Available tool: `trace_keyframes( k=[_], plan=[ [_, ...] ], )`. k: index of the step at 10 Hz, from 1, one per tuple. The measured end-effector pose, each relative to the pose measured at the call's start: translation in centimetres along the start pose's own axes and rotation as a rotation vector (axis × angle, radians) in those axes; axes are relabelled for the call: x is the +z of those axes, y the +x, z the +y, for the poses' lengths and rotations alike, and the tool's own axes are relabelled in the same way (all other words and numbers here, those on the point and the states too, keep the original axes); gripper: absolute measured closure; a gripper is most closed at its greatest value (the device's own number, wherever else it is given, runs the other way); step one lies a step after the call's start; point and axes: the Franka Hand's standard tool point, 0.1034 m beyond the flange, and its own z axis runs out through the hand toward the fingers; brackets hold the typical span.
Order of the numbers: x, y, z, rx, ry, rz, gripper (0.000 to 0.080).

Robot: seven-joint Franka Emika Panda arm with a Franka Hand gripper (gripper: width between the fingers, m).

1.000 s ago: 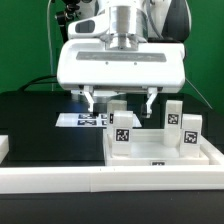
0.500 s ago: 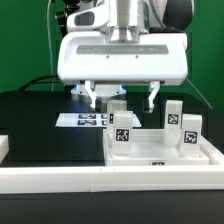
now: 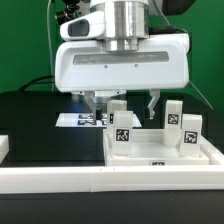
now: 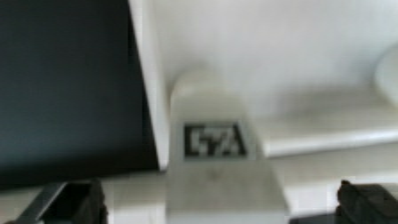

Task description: Assemble square table

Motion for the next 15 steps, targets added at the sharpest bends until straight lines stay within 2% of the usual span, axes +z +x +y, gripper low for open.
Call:
trace_keyframes(
  k=[2,6,8,10,11,12,15],
  plan=[
    [0.09,0.09,-0.45,-0.003,0.01,-0.069,0.0151],
    [-0.01,0.72,0.22,-0.004,0.005,-0.055,0.0151],
    [0.04,0.75,0.1,-0.006,0.004,-0.05,0.0151],
    [0.12,0.79,-0.01,-0.008,0.003,-0.04,0.0411],
    [0.09,0.83,0.04,-0.007,0.002,-0.039,0.0411],
    [0.07,0.86,0.05,-0.007,0.002,-0.039,0.0509],
    [0.07,0.86,0.05,0.011,0.002,-0.039,0.0509]
  ],
)
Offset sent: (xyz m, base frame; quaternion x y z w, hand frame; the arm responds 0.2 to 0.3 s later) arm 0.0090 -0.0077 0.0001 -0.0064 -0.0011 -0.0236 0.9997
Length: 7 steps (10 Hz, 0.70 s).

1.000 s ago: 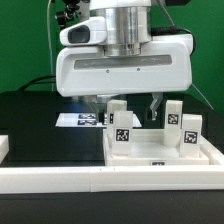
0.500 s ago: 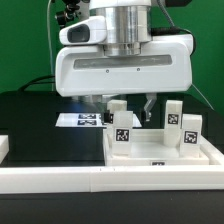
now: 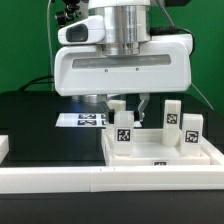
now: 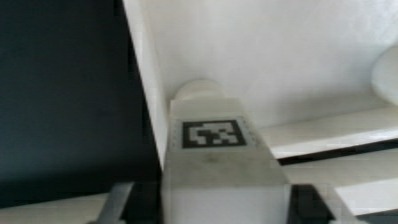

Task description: Assemble square table

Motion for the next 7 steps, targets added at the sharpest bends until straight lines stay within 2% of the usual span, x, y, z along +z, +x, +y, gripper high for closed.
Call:
trace_keyframes(
  k=[1,7],
  plan=[
    [0.0,0.0,0.0,0.003,0.0,0.0,0.0509],
    [0.14,-0.22,-0.45,0.605,0.022,0.014,0.0509]
  ],
)
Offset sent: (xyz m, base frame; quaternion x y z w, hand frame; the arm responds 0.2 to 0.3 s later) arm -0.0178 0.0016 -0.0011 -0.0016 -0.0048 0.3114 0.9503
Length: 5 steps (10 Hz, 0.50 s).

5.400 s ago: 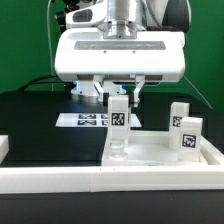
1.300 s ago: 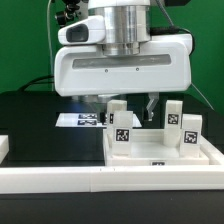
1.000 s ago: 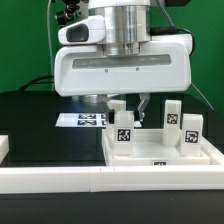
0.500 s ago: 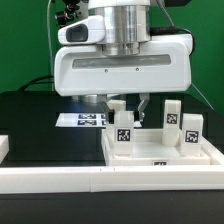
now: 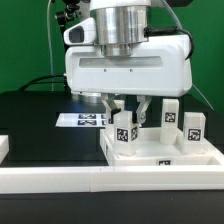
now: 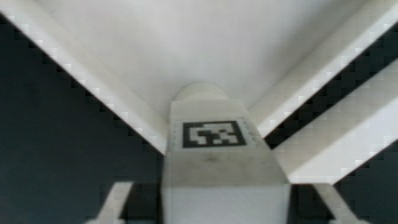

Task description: Assemble square table

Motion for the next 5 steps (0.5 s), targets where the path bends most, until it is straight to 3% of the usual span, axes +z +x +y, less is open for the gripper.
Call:
trace_keyframes(
  k=[5],
  plan=[
    [0.08,-0.18,0.01,0.436,0.005,-0.001,0.0509]
  ],
)
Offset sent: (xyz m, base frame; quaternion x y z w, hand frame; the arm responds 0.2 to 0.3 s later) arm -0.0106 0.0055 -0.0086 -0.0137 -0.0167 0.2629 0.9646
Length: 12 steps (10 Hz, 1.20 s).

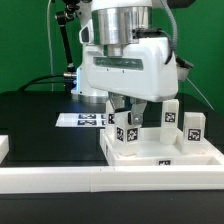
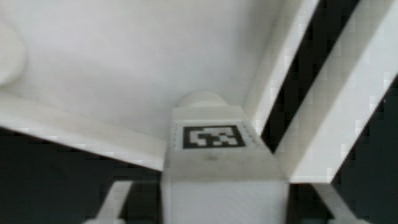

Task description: Assemble square table

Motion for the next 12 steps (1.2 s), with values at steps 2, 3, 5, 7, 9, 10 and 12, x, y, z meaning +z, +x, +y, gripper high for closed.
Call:
trace_keyframes(
  k=[2,3,5,7,9,10,12],
  plan=[
    [0.0,-0.02,-0.03,0.061,0.005,-0.006,0.0509],
    [0.0,-0.02,-0.02,0.036,0.005,-0.006,0.0509],
    [-0.08,-0.49,-0.34,-0.107,-0.023,0.003,0.028],
    [-0.38,-0.46,-0.8,-0.343,-0.016,0.007,0.0173],
    [-0.37,-0.3,-0.7,-0.569,-0.016,0.003,0.0157],
    [-0.35,-0.27,-0.67,-0.624,-0.018,0.003,0.0151],
    [-0.33,-0.21,-0.64,-0.794,-0.02,0.003,0.015]
  ],
)
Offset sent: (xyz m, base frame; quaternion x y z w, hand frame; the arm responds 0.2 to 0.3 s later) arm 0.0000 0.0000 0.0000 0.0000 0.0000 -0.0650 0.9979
